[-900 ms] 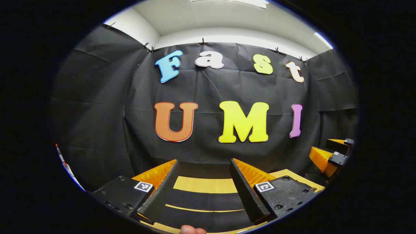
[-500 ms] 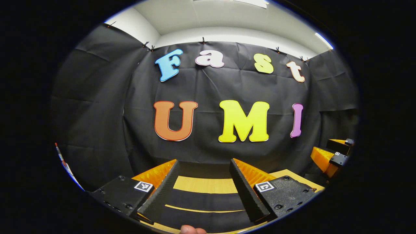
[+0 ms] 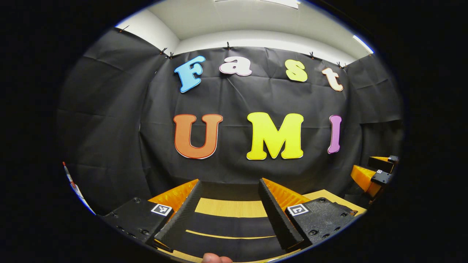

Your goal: Grasp the waist and the cuffs of the jeans and fold them to make the two legs overlap; first hold the waist and fold one-third of the jeans toward the cuffs, then hold the cuffs and fold the remaining one-third in the same direction to finish folding.

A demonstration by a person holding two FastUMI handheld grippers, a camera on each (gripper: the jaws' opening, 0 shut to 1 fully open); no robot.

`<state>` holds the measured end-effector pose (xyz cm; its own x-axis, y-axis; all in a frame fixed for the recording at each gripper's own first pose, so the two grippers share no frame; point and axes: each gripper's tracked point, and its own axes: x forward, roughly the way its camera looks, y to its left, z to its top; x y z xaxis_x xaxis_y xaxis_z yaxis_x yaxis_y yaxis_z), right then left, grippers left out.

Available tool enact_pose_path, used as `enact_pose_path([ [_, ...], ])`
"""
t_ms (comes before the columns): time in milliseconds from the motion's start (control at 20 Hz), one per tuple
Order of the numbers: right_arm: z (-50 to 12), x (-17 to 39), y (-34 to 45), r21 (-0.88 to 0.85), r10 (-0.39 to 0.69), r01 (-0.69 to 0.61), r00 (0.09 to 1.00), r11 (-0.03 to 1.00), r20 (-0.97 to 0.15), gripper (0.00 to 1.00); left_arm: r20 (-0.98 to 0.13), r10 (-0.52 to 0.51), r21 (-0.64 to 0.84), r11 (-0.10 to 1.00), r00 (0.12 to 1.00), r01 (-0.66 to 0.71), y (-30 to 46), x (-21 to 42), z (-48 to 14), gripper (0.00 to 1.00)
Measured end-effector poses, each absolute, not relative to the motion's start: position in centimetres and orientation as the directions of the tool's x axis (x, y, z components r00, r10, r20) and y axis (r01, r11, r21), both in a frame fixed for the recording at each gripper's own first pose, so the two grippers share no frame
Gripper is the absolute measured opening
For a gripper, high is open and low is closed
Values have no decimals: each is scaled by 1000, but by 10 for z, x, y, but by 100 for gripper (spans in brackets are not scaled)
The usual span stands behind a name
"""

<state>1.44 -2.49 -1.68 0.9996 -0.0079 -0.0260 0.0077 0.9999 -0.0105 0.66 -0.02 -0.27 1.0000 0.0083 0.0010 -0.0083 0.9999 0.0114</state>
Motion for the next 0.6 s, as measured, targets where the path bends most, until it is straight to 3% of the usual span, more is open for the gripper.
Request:
enact_pose_path([
  [300, -42, 24, -82, -19, -46, 44, 995, 999, -86, 94, -83, 62, -41, 997, 995, -66, 32, 20, -42, 98],
  [600, -129, 35, -194, 72, -170, 203, 931, 977, -323, 96, -246, 192, -127, 965, 950, -228, 112, 14, -112, 99],
])
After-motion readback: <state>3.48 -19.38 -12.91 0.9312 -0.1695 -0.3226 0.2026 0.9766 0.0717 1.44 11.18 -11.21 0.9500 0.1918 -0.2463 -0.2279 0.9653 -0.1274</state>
